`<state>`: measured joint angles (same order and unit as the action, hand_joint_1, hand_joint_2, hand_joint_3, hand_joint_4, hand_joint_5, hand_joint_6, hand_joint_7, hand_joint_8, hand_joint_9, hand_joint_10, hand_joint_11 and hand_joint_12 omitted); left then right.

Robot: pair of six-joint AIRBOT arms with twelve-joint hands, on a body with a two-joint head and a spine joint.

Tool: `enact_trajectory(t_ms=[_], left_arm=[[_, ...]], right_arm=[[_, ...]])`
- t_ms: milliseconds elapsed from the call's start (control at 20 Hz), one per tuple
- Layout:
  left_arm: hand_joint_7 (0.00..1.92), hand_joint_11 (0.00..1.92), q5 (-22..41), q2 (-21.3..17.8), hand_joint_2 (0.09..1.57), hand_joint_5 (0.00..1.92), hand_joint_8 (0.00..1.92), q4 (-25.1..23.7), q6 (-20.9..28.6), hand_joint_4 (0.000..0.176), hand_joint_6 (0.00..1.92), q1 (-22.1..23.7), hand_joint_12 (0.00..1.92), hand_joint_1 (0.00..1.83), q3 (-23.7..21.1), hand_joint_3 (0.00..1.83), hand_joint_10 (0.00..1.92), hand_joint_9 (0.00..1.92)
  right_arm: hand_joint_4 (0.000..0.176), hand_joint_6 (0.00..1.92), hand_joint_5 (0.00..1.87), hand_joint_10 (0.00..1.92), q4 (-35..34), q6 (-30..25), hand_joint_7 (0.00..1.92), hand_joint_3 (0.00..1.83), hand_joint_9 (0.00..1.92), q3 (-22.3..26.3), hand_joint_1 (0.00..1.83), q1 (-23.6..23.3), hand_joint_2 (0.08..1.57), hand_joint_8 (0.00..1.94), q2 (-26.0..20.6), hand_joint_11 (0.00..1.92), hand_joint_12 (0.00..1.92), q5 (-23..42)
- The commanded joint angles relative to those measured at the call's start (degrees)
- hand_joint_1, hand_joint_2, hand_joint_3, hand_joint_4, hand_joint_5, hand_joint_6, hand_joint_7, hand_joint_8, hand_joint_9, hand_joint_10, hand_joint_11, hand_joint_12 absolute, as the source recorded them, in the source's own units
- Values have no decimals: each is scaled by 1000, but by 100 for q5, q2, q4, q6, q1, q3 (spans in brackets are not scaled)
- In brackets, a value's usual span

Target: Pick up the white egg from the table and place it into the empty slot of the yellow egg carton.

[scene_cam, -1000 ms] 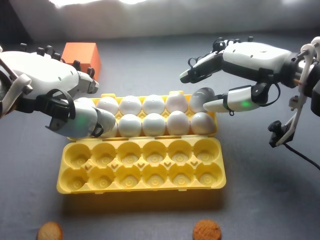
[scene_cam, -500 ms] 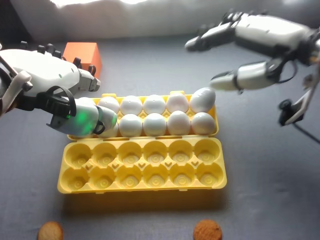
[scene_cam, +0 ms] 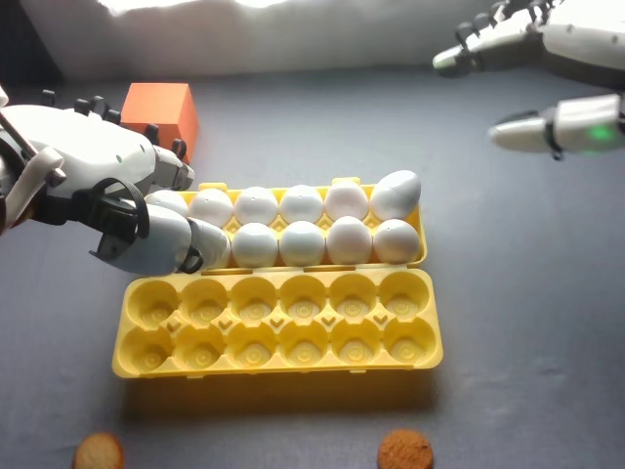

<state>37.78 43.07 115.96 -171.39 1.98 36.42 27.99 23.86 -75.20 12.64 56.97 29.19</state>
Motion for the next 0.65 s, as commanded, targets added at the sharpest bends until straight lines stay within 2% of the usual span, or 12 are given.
enact_trajectory(t_ms=[0, 100, 150, 300, 400, 450, 600], left_arm=[[310, 0, -151, -68, 1304, 274, 0, -276, -21, 0, 0, 58, 507, 0, 16, 1, 1, 290], [295, 0, -171, -67, 1301, 258, 0, -288, -21, 0, 0, 67, 479, 0, 15, 0, 0, 279], [300, 0, -170, -65, 1301, 258, 3, -278, -20, 0, 1, 84, 475, 0, 14, 0, 2, 282], [283, 0, -159, -63, 1304, 251, 2, -277, -20, 0, 1, 119, 461, 0, 19, 1, 1, 261], [299, 0, -158, -62, 1304, 266, 5, -257, -20, 0, 4, 120, 483, 0, 6, 0, 4, 276], [324, 0, -157, -62, 1301, 293, 1, -251, -20, 0, 0, 120, 535, 0, 4, 0, 2, 301], [298, 0, -157, -62, 1301, 270, 2, -257, -21, 0, 1, 121, 486, 0, 2, 0, 1, 276]], right_arm=[[0, 5, 415, 6, -105, -2, 464, 5, 424, 61, 593, -65, 1299, 3, -227, 0, 969, 282], [0, 4, 416, 6, 69, -2, 462, 1, 428, 407, 625, 81, 1299, 4, -570, 0, 961, 55], [0, 11, 441, 12, 174, 1, 482, 0, 446, 612, 664, 238, 1286, 9, -746, 0, 1018, 12], [0, 14, 474, 13, 406, 36, 508, 0, 460, 1035, 708, 472, 1281, 11, -1131, 0, 1018, 17], [0, 8, 468, 11, 406, -19, 504, 2, 460, 1231, 657, 583, 1291, 5, -1302, 0, 1029, 1], [0, 4, 460, 7, 407, -120, 496, 1, 453, 1286, 684, 617, 1292, 2, -1345, 0, 1019, -40], [0, 9, 476, 12, 530, -750, 508, 0, 463, 1326, 782, 694, 1242, 9, -1384, 0, 1019, -247]])
